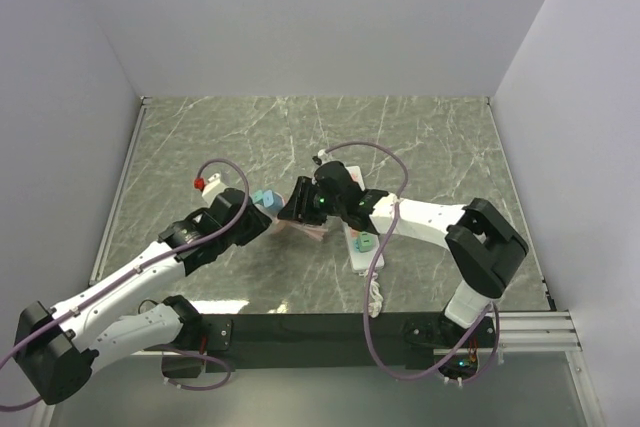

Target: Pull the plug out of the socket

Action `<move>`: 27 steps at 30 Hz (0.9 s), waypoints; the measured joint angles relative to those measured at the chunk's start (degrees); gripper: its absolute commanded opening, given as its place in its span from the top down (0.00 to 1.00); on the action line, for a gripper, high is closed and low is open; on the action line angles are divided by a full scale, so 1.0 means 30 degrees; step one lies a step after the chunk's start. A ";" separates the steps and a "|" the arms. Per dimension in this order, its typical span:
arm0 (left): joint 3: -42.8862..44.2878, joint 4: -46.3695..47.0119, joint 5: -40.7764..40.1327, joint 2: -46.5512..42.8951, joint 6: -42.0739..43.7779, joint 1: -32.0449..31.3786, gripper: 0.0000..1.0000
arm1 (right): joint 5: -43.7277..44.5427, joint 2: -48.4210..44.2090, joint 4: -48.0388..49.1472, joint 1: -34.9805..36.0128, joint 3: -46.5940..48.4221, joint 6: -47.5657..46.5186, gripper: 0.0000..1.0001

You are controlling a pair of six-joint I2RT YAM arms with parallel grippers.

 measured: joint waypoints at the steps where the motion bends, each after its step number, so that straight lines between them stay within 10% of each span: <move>1: -0.0160 0.0153 -0.0051 0.0044 0.0000 0.0000 1.00 | 0.0029 0.0124 0.0080 0.0000 -0.0007 0.0146 0.56; 14: -0.1690 0.3009 -0.0291 0.1042 0.0430 0.0109 1.00 | 0.0503 0.1880 0.0291 -0.0044 0.0474 0.0590 0.37; 19: -0.1916 0.3942 -0.0510 0.1486 0.0466 0.0226 1.00 | 0.0758 0.2171 0.0248 -0.0189 0.0692 0.0845 0.59; 23: -0.1923 0.4357 -0.0583 0.1763 0.0474 0.0291 1.00 | 0.1005 0.2186 0.0248 -0.0226 0.0692 0.1020 1.00; 27: -0.1923 0.4386 -0.0678 0.1756 0.0393 0.0299 1.00 | 0.1581 0.2186 -0.0554 -0.0197 0.1064 0.1362 1.00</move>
